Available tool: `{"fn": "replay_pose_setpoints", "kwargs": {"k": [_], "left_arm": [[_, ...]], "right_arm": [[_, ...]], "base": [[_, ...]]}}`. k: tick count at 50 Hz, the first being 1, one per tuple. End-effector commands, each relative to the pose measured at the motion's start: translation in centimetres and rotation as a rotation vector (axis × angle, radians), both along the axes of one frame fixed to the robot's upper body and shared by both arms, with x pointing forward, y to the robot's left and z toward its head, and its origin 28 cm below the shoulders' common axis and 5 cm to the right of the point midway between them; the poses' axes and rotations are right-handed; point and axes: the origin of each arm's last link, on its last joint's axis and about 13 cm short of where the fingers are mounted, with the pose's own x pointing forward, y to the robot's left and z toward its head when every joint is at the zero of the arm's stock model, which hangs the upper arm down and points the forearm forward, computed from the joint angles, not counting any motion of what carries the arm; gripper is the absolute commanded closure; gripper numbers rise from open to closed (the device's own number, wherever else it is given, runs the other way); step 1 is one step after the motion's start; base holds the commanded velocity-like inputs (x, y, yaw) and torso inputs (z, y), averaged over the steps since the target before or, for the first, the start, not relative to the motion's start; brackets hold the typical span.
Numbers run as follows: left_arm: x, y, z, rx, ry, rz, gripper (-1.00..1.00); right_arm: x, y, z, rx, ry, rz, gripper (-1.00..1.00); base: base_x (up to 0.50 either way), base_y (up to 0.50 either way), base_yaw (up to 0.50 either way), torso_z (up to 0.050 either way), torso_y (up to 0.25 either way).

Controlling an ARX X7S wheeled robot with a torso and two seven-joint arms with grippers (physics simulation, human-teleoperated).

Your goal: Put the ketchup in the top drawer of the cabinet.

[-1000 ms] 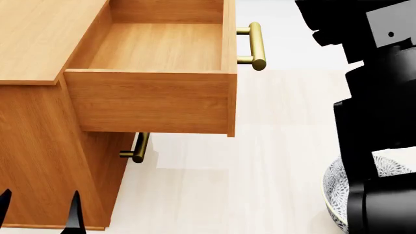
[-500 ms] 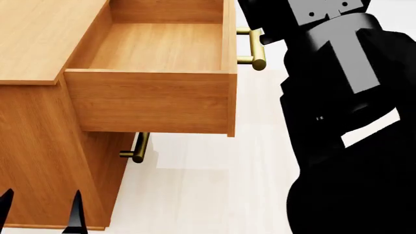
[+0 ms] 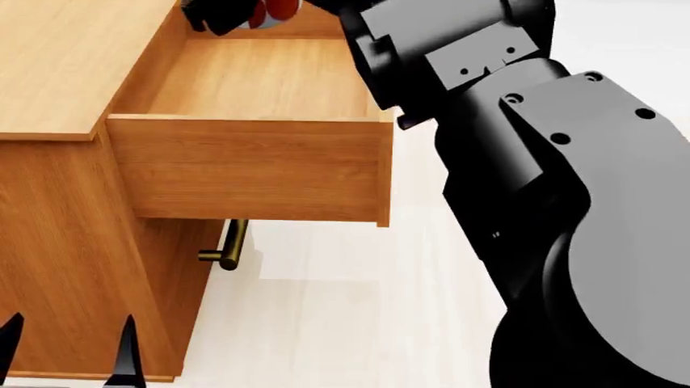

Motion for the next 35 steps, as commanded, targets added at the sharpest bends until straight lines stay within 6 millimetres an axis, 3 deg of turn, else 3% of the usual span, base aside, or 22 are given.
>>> {"fn": "replay_pose_setpoints", "kwargs": {"k": [1,11,19,35], "left_arm": [[0.2,0.0,-0.1,-0.003,0.004,0.005,-1.00],[0.4,0.0,-0.4,-0.002,0.010,0.005,-1.00],[0.5,0.1,-0.6,-0.004,0.014,0.008,-1.00],[0.5,0.2,-0.6,-0.006,0.021,0.010,-1.00]], "right_arm": [[0.2,0.3,-2.2,-0.076,0.056,0.037,1.00],[0.4,0.2,-3.9,-0.109,0.117,0.020,1.00],[0.4,0.2,-4.2,-0.119,0.129,0.023,1.00],[0.5,0.1,-3.9,0.019,0.133,0.023,1.00]], "base": [[0.00,0.00,0.00,0.000,0.000],[0.00,0.00,0.00,0.000,0.000],[0.00,0.00,0.00,0.000,0.000],[0.00,0.00,0.00,0.000,0.001]]}}
